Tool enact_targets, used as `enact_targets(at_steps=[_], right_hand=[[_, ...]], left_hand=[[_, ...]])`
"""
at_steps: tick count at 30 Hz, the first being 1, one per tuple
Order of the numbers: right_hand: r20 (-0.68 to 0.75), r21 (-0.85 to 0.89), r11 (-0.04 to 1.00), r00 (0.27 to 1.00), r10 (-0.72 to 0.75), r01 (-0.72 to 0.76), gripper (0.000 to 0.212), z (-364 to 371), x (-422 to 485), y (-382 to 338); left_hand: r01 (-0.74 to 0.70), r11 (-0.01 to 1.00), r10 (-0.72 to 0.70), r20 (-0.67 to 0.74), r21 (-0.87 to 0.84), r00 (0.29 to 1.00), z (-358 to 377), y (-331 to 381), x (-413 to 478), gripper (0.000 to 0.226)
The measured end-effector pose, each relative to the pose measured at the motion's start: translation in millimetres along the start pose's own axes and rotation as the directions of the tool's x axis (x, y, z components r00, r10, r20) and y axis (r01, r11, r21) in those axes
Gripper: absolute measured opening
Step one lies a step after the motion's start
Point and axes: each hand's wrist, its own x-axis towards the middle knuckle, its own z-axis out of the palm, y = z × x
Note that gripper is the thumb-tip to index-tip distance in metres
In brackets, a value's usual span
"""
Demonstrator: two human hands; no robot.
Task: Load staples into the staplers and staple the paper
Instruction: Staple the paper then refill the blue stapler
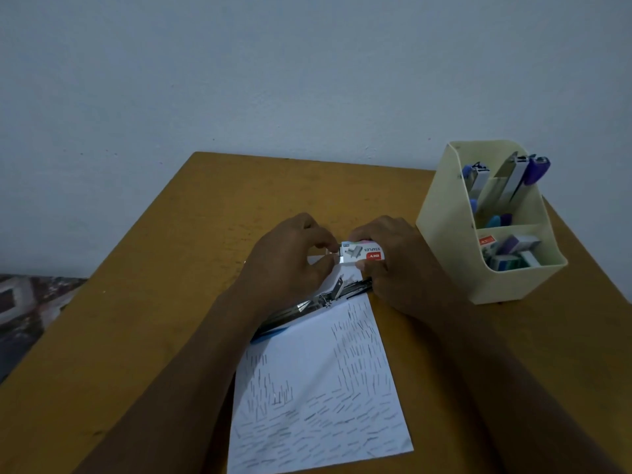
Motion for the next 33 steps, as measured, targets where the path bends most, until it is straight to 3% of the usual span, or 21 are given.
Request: enact_targets(at_steps=[12,19,24,27,30,33], right_hand=[[0.008,0.017,1.000,1.000,0.007,-0.008,0.033,0,0,7],[0.005,-0.019,0.991,0.991,0.133,-0.133,0.035,-5,-2,11],[-0.059,-0.032,0.979,0.978,0.198,-0.201,0.031,-6,-2,12],[-0.124,-0.028,0.986,0.980,0.157,-0.162,0.032,-8,-3,8],[-0.210,0.086,0.993,0.972,0.102,-0.086,0.019,-12,-1,-2],[-0.145,0.268,0.960,0.982,0.122,-0.080,0.012,-12,0,-10]], left_hand=[[-0.022,0.997,0.024,-0.029,0.069,0.999,-6,0,1,0.007],[0.174,0.964,-0.197,-0.102,-0.203,0.975,-11,1,-1,0.004],[0.167,0.955,-0.192,-0.080,-0.245,0.978,-11,2,-2,0.004],[0.174,0.947,-0.195,-0.054,-0.270,0.979,-11,3,-2,0.005],[0.144,0.945,-0.165,-0.048,-0.295,0.985,-11,6,-3,0.004],[0.104,0.950,-0.126,-0.055,-0.295,0.991,-11,8,-3,0.003]])
